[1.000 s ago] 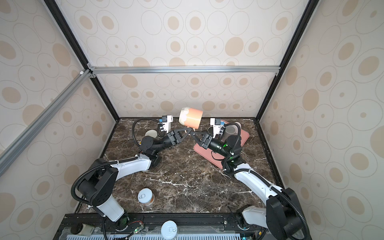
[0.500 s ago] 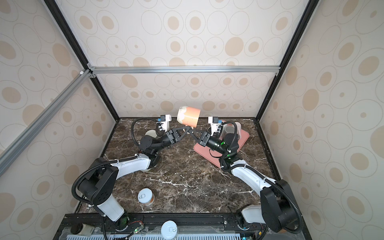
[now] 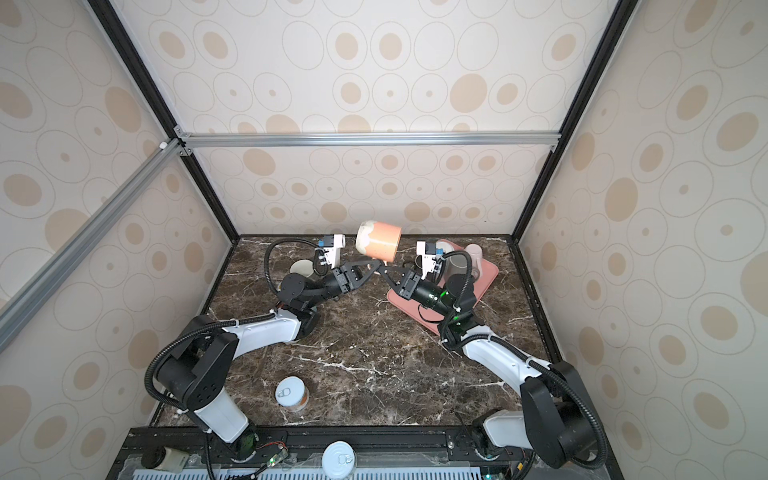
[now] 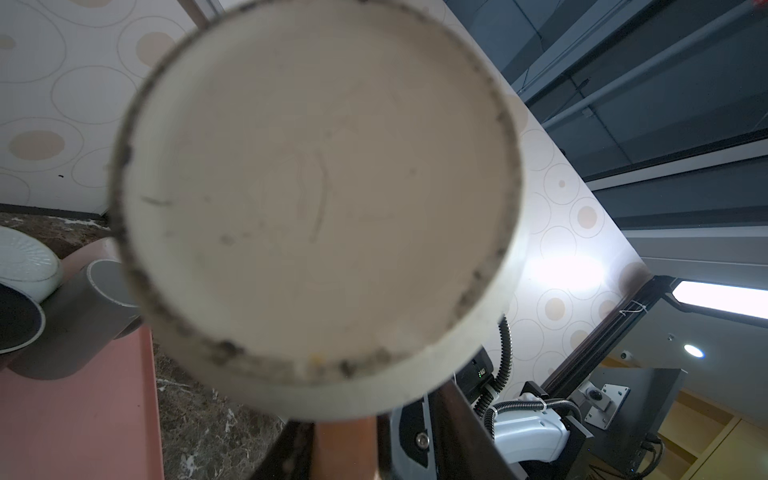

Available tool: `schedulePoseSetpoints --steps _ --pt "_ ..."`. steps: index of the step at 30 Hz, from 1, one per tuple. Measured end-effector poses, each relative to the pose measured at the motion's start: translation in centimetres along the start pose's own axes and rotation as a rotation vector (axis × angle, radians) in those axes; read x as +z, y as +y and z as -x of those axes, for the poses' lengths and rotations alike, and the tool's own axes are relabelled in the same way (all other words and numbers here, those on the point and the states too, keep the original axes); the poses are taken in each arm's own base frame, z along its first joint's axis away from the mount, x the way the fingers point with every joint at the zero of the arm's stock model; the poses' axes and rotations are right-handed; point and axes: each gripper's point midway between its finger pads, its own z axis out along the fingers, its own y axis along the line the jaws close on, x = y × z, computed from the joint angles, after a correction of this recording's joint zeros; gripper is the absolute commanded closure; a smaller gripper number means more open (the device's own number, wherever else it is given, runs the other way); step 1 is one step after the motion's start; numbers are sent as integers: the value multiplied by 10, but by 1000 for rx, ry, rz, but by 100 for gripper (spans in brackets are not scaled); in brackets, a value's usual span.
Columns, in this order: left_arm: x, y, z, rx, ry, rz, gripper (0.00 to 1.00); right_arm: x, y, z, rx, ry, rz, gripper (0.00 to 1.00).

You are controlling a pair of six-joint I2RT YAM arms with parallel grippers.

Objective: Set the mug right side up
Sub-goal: 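Grasp the raised orange mug handle with the right gripper and turn it upright, then lower the upright orange mug beside the butterfly mug while the left gripper withdraws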

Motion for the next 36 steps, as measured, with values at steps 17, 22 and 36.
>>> schedulePoseSetpoints --steps 17,22,36 --pt "-25 51 -7 -10 -10 140 49 1 -49 -4 47 -51 -157 100" --pt "-35 77 -15 -23 9 226 49 3 -80 -8 73 -65 -231 100" --pt "-73 89 5 134 12 420 49 29 -151 -8 10 4 -438 100"
